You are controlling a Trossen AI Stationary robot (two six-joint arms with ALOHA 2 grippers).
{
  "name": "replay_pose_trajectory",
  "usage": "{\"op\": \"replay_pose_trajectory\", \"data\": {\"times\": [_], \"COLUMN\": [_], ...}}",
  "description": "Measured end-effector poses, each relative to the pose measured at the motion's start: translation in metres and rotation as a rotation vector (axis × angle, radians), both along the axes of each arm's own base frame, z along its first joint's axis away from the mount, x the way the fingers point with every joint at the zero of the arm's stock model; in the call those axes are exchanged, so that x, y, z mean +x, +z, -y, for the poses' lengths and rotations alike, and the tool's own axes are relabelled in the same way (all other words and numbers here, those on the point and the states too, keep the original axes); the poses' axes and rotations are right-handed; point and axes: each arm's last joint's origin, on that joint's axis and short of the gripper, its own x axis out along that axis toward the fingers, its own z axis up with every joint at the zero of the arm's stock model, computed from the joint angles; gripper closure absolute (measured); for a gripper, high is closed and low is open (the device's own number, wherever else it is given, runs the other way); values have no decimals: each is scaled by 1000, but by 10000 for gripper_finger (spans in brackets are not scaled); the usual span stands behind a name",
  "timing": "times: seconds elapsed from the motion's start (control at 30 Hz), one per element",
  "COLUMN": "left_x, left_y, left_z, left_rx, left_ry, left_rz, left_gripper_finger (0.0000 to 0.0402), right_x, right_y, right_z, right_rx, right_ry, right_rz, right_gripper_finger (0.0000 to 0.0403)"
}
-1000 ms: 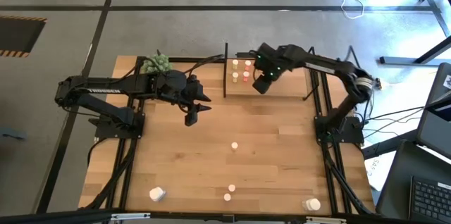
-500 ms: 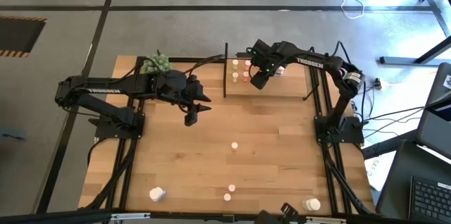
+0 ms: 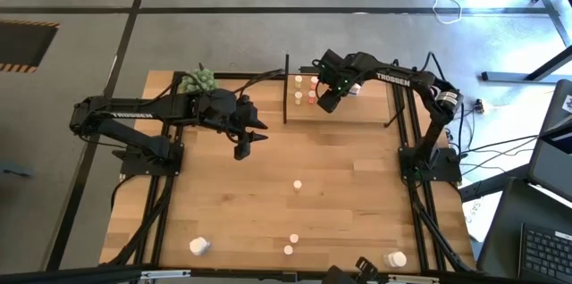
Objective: Pick and place medicine bottles onto shelf by color
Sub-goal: Put the top orange pill bottle on the shelf aligned with the other orange pill bottle
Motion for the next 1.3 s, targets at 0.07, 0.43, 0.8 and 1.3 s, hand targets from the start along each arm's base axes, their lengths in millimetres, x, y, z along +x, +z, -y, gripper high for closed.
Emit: {"op": "replay_pose_trajectory", "data": {"times": [0.07,0.43,0.8,1.3], "left_x": [0,0,0,0], "left_y": [0,0,0,0], "left_z": [0,0,1,1], "left_rx": [0,0,-2,-2], "left_ry": [0,-1,-7,-6], "left_rz": [0,0,0,0], "left_gripper_finger": [260,260,260,260], "right_x": [0,-1,0,-1], "right_y": [0,0,0,-2], "right_z": [0,0,0,-1], "right_rx": [0,-15,12,13], "right_ry": [0,-55,-24,-25], "right_rz": [0,-15,7,-8], "right_gripper_finger": [284,284,284,284]}}
